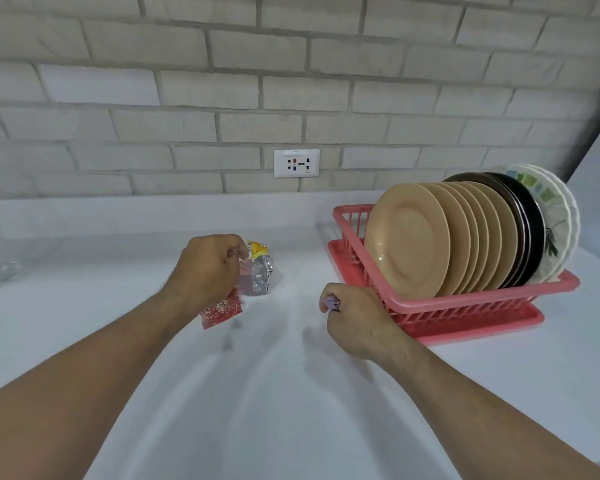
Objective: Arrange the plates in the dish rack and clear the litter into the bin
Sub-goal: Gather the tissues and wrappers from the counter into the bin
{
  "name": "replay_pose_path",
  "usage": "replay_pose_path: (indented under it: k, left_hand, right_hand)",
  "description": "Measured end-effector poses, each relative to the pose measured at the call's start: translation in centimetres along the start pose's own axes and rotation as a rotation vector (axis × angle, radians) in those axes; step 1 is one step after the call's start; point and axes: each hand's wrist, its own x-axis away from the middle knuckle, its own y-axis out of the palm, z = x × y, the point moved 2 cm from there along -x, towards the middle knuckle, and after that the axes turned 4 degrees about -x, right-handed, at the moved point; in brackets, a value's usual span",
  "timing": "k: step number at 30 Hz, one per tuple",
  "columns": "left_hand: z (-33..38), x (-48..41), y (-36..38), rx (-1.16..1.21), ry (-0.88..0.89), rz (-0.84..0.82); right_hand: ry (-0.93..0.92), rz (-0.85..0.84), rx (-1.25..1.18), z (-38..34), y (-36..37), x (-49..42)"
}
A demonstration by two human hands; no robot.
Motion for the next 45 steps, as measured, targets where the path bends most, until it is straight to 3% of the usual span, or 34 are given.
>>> replay_pose_path:
  k: [5, 8, 10, 14, 18, 21, 24, 28, 34, 38, 42, 45]
  left_hand:
    - [-0.6, -2.8, -0.4, -0.156, 0.013, -0.130]
    - [-1.6, -5.6, -0.7, -0.226, 0.047, -0.090]
    - [-2.2, -7.8, -0.6, -0.204, 0.080, -0.085]
    - [-3.0, -11.1, 1.1, -0.139, 0.089, -0.262]
    - [-2.9, -12.4, 3.8, -0.182, 0.126, -0.219]
    - [-4.0, -11.4, 7.0, -0.169, -0.012, -0.448]
    - [-6.4, -9.3, 10.8, -0.349, -0.099, -0.612]
    - [-8.2, -6.8, 13.9, -0.579, -0.089, -0.494]
    - [-9.0, -5.4, 14.2, -0.364, 0.152, -0.338]
    - [-8.2, -4.0, 13.6, -0.499, 0.223, -0.358]
    - [-7.8, -3.7, 12.6, -0.423, 0.172, -0.485]
    - [-6.7, -3.4, 11.2, -0.275, 0.087, -0.451]
  right_hand:
    - [-0.012, 0.009, 0.034, -0.3, 0.7, -0.6]
    - [0.008, 0.019, 0.111, -0.1, 1.5, -1.7]
    - [0.045, 0.031, 0.111, 0.1, 2.0, -2.4]
    - [0.075, -0.031, 0.088, 0.7, 2.9, -3.3]
    - [0.115, 0.003, 0.074, 1.1, 3.3, -3.9]
    - [0.120, 0.102, -0.048, 0.7, 3.2, -4.2]
    - [0.059, 0.095, -0.032, 0.0, 2.9, -4.6]
    - [0.011, 0.167, -0.081, -0.5, 2.5, -4.5]
    - [-0.030, 0.092, -0.105, -1.0, 2.3, -4.5]
    - [0.010, 0.068, -0.115, -1.0, 2.0, -4.4]
    - [0.052, 0.044, -0.131, -0.8, 1.5, -3.5]
    - [0.035, 0.048, -0.095, -0.4, 1.2, -2.5]
